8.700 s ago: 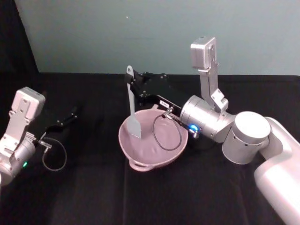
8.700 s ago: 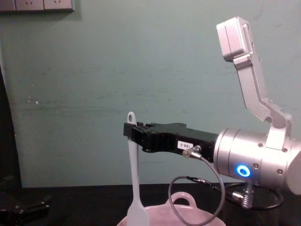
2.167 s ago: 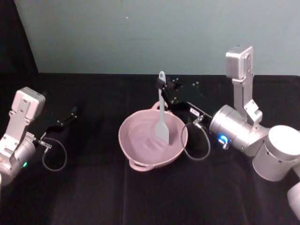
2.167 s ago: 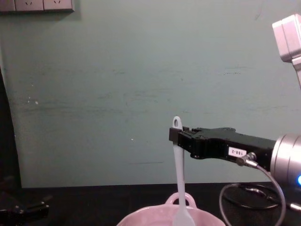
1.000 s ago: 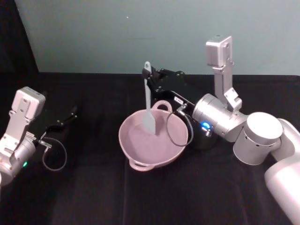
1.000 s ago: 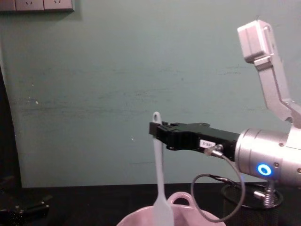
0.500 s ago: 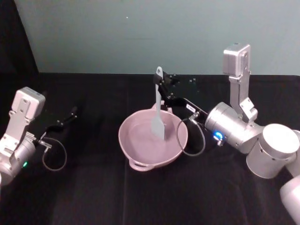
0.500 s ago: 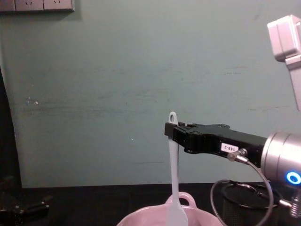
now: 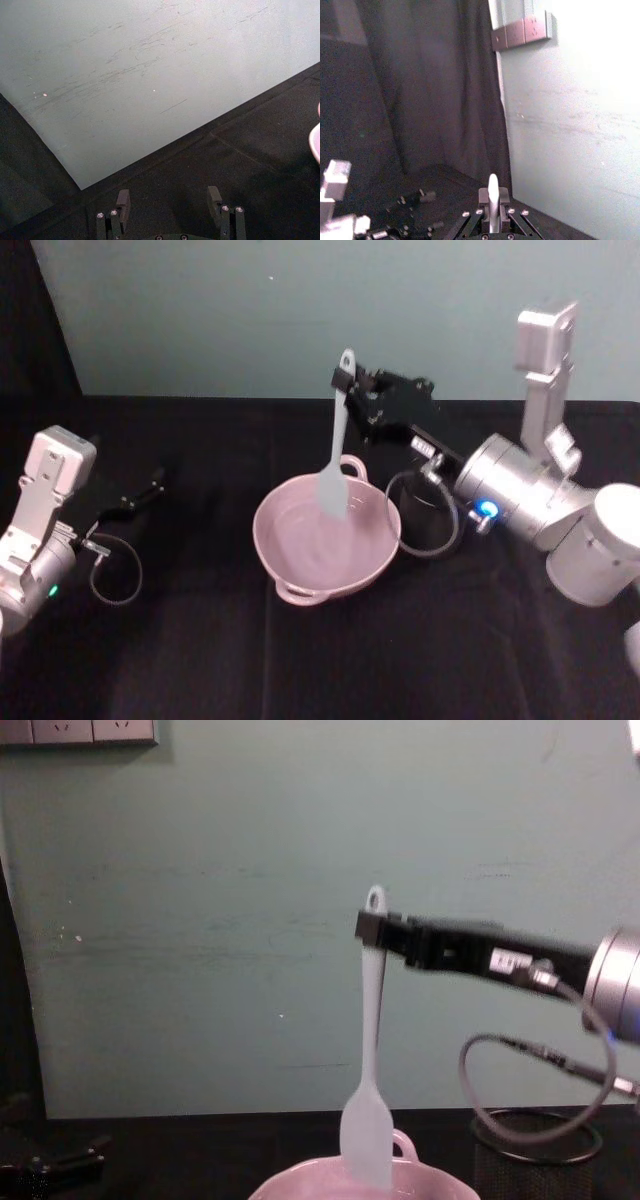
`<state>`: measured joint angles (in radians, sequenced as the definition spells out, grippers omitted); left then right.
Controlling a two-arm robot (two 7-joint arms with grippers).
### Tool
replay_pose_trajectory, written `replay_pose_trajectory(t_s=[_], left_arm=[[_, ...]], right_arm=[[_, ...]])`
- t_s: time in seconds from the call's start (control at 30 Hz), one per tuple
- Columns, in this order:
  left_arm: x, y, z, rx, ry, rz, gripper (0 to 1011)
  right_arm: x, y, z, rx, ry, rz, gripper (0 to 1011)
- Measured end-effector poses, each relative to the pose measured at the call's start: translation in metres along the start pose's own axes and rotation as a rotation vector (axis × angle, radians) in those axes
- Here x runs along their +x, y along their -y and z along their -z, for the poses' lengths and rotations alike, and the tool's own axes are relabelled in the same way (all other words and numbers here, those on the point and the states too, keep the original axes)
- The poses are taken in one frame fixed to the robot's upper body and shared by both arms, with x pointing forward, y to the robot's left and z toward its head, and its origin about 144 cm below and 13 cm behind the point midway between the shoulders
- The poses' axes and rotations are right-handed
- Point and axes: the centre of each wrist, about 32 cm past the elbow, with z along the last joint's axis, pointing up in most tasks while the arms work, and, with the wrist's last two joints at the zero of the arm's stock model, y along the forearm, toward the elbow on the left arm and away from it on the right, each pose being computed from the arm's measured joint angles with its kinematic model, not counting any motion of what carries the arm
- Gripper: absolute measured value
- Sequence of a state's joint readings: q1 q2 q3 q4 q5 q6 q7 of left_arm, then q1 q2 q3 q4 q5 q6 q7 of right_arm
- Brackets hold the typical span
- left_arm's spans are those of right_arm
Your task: Use the one hand to pick up the spoon and stir the clear water in the bowl.
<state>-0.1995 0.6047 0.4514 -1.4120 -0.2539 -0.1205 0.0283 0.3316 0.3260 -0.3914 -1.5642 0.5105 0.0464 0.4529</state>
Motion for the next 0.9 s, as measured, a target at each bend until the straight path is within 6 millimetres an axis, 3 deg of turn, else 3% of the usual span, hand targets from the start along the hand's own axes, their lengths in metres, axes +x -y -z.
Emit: replay_pose_trajectory(t_s=[0.27,0.43,0.9], left_arm=[[0.0,0.0,0.0,0.0,0.0,0.0,1011],[0.0,0.0,0.0,0.0,0.0,0.0,1011],[0.0,0.0,0.0,0.0,0.0,0.0,1011]], right_arm=[[0.018,0.007,-0.036,0.024,-0.024,-0.022,112],[0.032,0.019,-0.047,0.023,-0.027,0.007,112],[0.07,0.052,-0.048,-0.02,-0.051,0.138,112]])
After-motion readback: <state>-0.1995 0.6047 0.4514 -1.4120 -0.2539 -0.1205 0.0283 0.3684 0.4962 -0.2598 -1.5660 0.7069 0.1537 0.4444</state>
